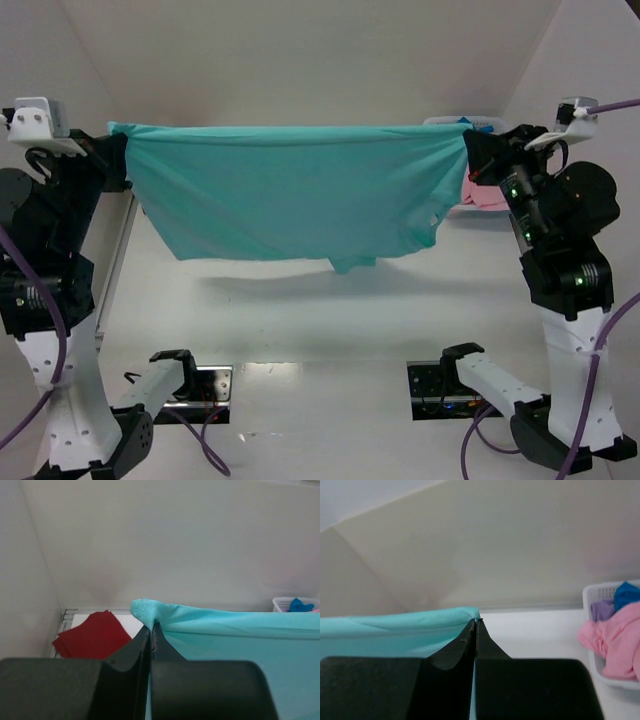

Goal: Fold and stack the t-shirts
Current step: Flatten out the tshirt, then grap the side of the flattened tshirt furthest away from the robot with both arms

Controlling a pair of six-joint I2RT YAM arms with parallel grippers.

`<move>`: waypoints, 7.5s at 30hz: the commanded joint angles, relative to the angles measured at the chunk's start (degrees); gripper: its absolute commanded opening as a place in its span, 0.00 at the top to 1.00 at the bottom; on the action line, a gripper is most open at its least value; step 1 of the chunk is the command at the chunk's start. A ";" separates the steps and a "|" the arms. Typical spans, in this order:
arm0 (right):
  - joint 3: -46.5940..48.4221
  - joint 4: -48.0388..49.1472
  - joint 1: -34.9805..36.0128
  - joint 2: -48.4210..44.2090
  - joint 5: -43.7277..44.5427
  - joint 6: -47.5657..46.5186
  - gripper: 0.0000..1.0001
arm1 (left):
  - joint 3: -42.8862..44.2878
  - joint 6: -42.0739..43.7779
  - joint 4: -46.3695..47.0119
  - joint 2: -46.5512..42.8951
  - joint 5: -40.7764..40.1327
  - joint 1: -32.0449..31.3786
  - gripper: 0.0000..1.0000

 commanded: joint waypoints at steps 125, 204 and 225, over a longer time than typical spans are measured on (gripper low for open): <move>-6.08 32.65 -3.93 53.94 4.76 1.82 1.00 | -11.85 -9.22 30.36 54.35 -5.51 -2.50 1.00; 3.06 28.95 -4.46 67.92 -5.17 -0.12 1.00 | 3.95 -3.77 27.45 71.75 4.08 -0.92 0.46; 8.51 26.76 -3.93 72.24 -5.70 -2.22 1.00 | 14.25 -3.77 22.89 80.20 -0.58 -0.92 0.37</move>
